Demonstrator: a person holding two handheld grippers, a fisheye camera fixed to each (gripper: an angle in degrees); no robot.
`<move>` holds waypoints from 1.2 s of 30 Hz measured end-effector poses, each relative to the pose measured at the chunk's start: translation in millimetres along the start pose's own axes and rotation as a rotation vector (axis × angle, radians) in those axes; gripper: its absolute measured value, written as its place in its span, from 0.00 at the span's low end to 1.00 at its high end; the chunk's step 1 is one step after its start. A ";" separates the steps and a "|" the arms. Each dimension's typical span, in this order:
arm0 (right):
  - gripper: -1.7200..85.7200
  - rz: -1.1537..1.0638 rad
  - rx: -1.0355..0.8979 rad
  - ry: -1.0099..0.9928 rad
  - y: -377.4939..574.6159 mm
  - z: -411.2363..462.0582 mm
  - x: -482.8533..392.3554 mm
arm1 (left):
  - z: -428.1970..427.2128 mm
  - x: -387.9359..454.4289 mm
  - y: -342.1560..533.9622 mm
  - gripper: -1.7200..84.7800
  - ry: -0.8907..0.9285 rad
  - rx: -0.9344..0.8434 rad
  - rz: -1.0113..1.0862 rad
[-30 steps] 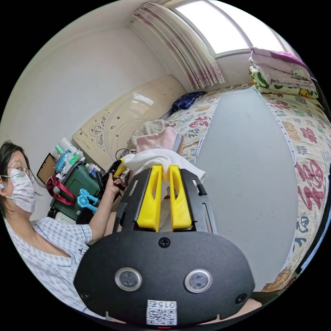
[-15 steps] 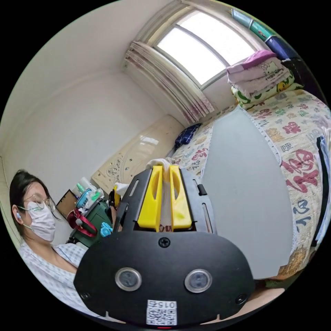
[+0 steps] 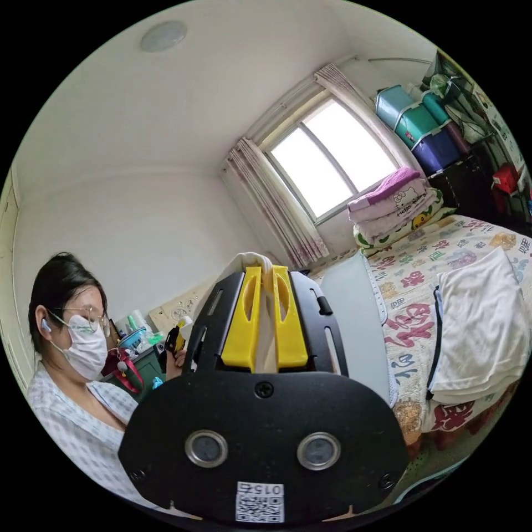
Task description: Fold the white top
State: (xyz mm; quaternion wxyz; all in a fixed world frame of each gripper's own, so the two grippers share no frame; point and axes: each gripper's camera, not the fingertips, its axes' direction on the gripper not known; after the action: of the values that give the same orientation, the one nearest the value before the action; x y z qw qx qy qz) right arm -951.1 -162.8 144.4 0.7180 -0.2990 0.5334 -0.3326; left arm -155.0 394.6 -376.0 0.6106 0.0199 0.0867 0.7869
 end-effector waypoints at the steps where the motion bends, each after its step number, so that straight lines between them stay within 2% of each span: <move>1: 0.06 -0.004 -0.005 0.027 -9.4 0.7 4.4 | 17.0 -5.9 1.7 0.04 -0.019 -0.019 -0.027; 3: 0.06 0.032 -0.029 0.083 -23.1 15.1 20.6 | 46.1 -19.6 4.3 0.04 -0.074 -0.043 -0.061; 6: 0.07 0.143 -0.092 0.237 -37.2 74.1 67.5 | 110.5 -57.0 13.2 0.06 -0.303 -0.107 -0.084; 8: 0.08 0.177 -0.231 0.384 -39.0 135.5 113.1 | 165.0 -98.2 25.9 0.08 -0.522 -0.206 -0.102; 10: 0.09 0.204 -0.276 0.458 -30.1 158.5 136.7 | 197.5 -122.5 35.1 0.10 -0.637 -0.318 -0.117; 12: 0.09 0.149 -0.253 0.378 -20.0 156.2 138.4 | 213.9 -123.4 38.5 0.11 -0.581 -0.371 -0.079; 15: 0.07 -0.045 -0.253 0.223 2.8 146.3 133.9 | 250.7 -104.6 44.7 0.11 -0.424 -0.513 0.090; 17: 0.08 -0.077 -0.416 0.176 22.0 159.4 150.2 | 301.7 -97.1 63.7 0.12 -0.304 -0.728 0.188; 18: 0.08 -0.074 -0.461 0.163 27.6 163.6 155.6 | 315.4 -95.7 70.5 0.13 -0.268 -0.782 0.207; 23: 0.12 -0.099 -0.792 -0.056 94.4 178.5 183.8 | 423.9 -86.6 149.2 0.15 0.081 -1.263 0.350; 26: 0.14 -0.152 -0.913 -0.101 107.3 172.1 179.6 | 455.2 -92.6 171.1 0.17 0.101 -1.366 0.414; 29: 0.14 -0.174 -0.883 -0.067 112.5 152.9 178.5 | 476.7 -106.0 179.1 0.15 0.073 -1.417 0.448; 33: 0.14 -0.176 -0.913 -0.016 130.4 137.9 184.6 | 482.8 -122.8 168.0 0.07 0.069 -1.389 0.408; 36: 0.14 -0.209 -0.929 0.030 146.3 131.4 182.1 | 473.8 -141.2 136.6 0.04 0.096 -1.272 0.316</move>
State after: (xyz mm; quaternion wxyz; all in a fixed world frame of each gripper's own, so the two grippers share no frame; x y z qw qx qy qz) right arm -763.0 -210.3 -40.5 0.4634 -0.6356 0.6029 -0.1336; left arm -185.0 279.0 122.7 0.3756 -0.3679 -0.3722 0.7649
